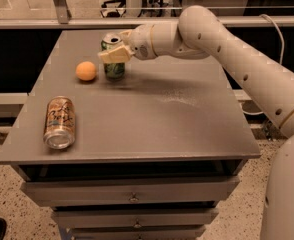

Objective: Move green can near orange

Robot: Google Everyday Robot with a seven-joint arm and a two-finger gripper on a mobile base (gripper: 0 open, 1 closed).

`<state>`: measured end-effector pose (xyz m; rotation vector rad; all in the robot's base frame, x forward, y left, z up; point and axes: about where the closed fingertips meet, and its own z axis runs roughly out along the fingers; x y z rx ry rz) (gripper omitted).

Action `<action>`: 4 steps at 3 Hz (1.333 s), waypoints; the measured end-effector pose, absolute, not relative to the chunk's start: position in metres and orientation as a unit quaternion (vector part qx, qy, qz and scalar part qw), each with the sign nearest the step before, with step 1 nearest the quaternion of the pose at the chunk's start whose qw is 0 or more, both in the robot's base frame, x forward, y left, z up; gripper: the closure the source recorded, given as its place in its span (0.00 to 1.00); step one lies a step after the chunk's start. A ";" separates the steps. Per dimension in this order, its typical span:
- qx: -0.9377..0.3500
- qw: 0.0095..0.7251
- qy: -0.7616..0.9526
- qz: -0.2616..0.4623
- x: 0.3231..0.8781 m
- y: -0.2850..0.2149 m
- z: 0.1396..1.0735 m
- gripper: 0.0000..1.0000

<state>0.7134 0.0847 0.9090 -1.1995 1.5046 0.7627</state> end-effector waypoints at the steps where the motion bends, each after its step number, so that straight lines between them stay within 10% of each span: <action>1: -0.497 0.504 0.629 0.322 0.713 0.087 0.904 0.62; 3: -0.489 0.494 0.634 0.338 0.710 0.089 0.896 0.07; 4: -0.487 0.492 0.635 0.342 0.709 0.090 0.893 0.00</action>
Offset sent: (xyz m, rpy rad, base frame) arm 0.0000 -0.0032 -0.0107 0.0060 0.0489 -0.0013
